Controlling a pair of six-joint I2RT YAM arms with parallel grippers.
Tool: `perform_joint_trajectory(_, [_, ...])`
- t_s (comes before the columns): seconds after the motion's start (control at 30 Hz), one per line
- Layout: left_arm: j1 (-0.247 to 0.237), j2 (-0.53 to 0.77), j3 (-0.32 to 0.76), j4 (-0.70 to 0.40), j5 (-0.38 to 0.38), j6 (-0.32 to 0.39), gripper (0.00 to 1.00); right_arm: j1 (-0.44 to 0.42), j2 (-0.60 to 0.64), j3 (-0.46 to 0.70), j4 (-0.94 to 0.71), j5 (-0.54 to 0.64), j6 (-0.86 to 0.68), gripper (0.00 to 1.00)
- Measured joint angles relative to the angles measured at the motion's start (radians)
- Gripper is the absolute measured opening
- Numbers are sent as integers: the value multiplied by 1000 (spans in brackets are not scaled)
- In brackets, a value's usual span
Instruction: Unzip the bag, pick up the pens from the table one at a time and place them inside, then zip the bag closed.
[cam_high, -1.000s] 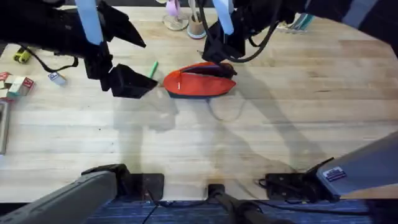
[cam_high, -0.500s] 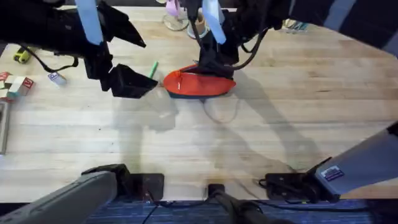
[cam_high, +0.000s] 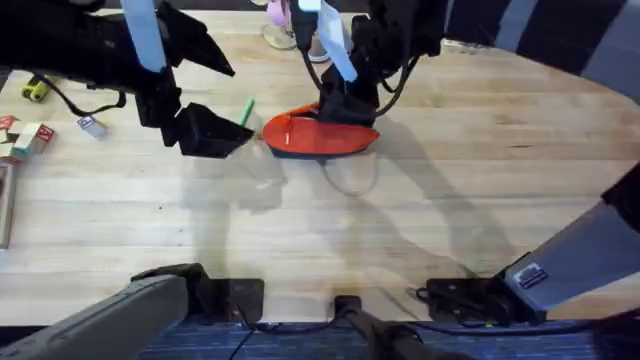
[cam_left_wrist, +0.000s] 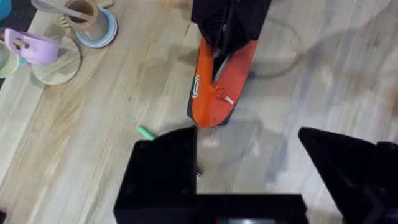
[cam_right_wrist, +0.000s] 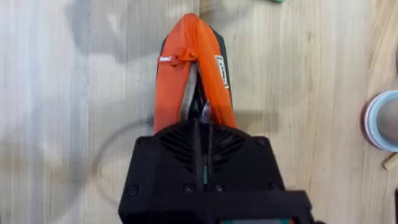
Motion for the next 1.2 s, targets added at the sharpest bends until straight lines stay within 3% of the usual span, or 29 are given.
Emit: perform_joint_trajectory(1.2, [0,0,0,-1,0,0,993,11,75,0,43,4,-30,45])
